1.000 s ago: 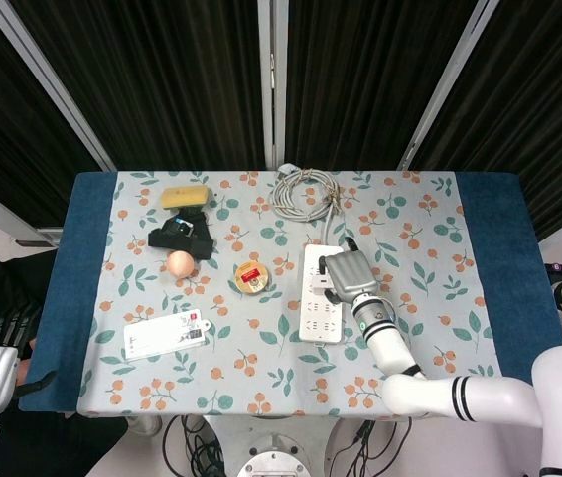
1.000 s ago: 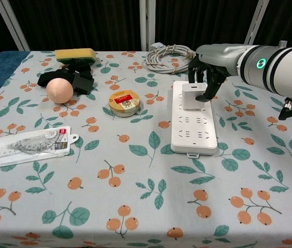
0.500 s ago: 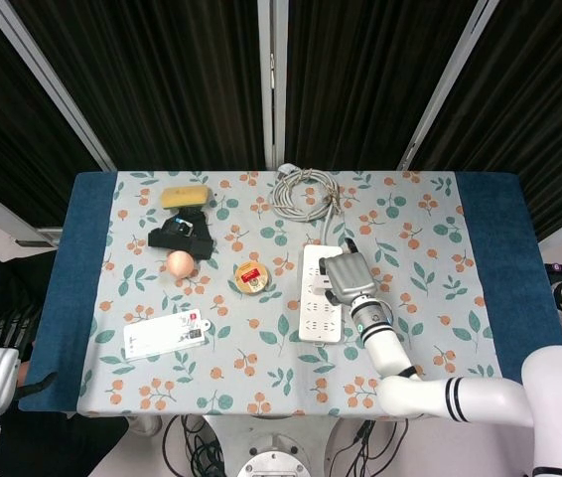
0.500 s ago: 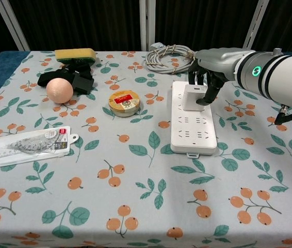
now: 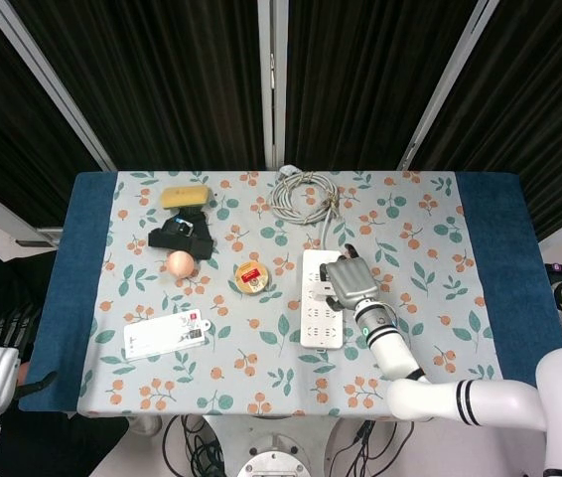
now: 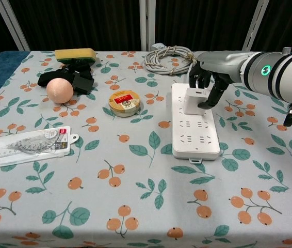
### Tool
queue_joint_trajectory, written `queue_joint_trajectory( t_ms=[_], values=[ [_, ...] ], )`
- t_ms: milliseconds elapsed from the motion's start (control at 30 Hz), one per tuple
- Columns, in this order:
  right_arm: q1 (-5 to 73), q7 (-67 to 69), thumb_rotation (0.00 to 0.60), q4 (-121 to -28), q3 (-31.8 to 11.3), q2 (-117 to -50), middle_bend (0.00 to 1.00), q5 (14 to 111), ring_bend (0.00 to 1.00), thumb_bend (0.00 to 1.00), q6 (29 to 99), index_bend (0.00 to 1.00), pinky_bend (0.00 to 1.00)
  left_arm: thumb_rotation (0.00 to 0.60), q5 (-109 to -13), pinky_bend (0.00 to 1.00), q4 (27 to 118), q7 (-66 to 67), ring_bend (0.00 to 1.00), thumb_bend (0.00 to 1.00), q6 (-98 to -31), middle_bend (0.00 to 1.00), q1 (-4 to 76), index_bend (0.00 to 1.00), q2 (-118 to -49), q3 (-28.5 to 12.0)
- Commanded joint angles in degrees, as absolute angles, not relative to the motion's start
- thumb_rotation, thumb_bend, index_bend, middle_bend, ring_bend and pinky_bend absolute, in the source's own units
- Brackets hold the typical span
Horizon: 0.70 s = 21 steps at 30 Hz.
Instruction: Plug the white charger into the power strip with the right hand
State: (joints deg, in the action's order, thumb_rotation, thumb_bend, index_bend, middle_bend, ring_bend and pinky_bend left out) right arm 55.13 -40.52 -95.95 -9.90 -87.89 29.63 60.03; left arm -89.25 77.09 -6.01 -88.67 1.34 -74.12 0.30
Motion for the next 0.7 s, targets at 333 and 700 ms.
queue_joint_trajectory(
  t_ms=[333, 700],
  values=[
    [53.87, -38.94, 0.6, -101.51, -8.5, -82.77, 0.27, 31.26, 0.1, 0.5, 58.88, 0.16, 0.0, 0.6, -89.55, 0.0, 78.6, -4.97, 0.0, 0.09, -88.71, 0.02, 1.52, 0.02, -73.28, 0.3],
    [44.91, -17.72, 0.6, -108.98, -12.04, -76.39, 0.44, 46.0, 0.28, 0.44, 61.33, 0.38, 0.1, 0.6, -89.91, 0.0, 80.74, -3.31, 0.0, 0.09, -89.25, 0.01, 1.61, 0.02, -72.3, 0.12]
  ],
)
